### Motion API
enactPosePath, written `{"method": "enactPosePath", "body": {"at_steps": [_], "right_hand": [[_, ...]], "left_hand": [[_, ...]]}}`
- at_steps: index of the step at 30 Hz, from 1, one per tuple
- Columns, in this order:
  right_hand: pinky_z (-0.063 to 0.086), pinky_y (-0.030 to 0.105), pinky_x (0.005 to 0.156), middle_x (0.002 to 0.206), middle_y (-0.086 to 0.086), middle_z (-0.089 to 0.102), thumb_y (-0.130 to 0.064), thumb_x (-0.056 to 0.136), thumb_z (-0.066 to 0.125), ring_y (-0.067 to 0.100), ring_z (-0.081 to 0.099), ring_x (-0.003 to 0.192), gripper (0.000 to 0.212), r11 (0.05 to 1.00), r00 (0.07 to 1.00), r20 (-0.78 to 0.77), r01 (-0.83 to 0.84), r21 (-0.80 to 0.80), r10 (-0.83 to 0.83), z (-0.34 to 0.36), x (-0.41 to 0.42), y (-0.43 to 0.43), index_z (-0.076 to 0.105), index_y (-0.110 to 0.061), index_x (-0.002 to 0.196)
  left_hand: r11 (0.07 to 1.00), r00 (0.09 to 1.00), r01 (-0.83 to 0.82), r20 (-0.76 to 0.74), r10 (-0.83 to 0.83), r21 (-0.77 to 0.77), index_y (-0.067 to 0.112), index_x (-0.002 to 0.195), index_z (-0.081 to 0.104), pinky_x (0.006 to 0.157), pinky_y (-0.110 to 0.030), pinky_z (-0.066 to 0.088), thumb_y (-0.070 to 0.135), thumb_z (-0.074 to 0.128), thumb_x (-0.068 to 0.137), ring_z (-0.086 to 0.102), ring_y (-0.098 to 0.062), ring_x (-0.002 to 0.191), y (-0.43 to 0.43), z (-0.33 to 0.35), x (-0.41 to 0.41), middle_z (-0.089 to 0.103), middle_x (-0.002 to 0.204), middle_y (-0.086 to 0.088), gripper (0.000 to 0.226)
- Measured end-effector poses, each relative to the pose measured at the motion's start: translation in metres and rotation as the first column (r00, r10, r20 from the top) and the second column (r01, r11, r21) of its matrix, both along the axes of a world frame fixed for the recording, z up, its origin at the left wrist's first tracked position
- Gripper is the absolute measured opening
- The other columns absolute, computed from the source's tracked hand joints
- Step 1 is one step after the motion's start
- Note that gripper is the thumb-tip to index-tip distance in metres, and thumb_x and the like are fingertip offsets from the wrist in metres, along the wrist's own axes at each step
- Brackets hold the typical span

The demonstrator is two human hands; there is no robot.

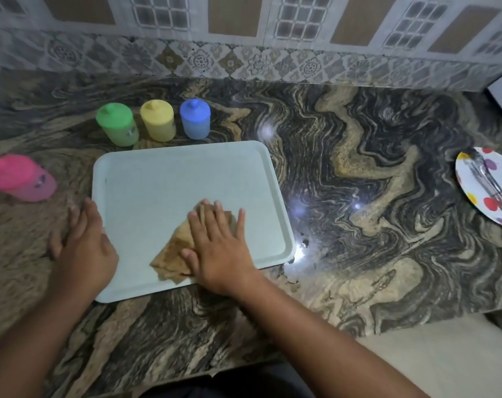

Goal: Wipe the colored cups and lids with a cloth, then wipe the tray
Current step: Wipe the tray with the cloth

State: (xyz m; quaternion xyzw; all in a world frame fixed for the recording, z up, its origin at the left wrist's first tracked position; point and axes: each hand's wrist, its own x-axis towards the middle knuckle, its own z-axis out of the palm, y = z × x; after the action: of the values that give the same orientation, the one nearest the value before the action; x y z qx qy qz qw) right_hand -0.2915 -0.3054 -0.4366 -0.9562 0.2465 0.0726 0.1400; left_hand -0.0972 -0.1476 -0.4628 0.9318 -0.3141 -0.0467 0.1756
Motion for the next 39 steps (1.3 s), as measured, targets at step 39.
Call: {"method": "enactPosePath", "body": {"at_steps": [39], "right_hand": [[-0.023,0.076,0.102,0.165,0.020,-0.022,-0.042,0.109,0.023,0.041,-0.025,0.151,0.053,0.984,0.983,-0.065,-0.176,-0.035,0.173,0.007,0.176,0.004,0.013,-0.035,0.161]], "left_hand": [[1.000,0.997,-0.015,0.071,0.014,0.019,0.003,0.135,0.053,0.114,-0.059,0.019,0.017,0.035,0.084,0.028,-0.022,0.148,-0.003,-0.001,0.001,0.046,0.151,-0.013,0.056]]}}
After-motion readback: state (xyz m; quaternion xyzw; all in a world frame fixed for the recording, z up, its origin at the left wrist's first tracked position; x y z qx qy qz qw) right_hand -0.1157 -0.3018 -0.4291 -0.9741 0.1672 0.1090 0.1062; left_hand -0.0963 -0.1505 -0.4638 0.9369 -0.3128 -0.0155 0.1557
